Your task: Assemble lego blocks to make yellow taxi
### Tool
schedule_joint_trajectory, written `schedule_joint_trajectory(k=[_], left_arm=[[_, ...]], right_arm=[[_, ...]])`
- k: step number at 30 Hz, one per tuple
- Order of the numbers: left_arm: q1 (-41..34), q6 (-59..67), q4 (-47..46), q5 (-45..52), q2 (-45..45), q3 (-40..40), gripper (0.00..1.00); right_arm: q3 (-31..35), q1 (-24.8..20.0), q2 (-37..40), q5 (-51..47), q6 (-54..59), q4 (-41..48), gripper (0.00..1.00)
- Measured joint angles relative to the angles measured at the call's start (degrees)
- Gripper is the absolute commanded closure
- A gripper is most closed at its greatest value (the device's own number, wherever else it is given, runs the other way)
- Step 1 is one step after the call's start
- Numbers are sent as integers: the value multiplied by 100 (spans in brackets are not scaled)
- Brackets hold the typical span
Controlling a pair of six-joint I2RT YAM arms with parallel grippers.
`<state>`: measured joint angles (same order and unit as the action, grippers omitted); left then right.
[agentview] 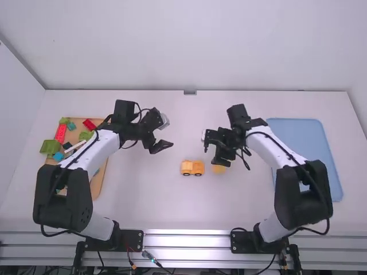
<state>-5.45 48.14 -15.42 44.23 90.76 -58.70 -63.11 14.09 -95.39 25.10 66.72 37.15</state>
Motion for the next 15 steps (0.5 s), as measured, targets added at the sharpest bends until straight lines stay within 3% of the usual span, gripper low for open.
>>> schedule_joint_trajectory(k=[3,6,15], left_arm=[[0,660,271,448,0,295,1],[-2,1054,562,798,0,627,1],[-42,1440,1775,1978,680,1080,1]], right_arm=[[568,-505,57,977,444,-656,1],[1128,-726,55,1510,610,-1158,1],[2247,-940,46,2253,697,-2568,1]])
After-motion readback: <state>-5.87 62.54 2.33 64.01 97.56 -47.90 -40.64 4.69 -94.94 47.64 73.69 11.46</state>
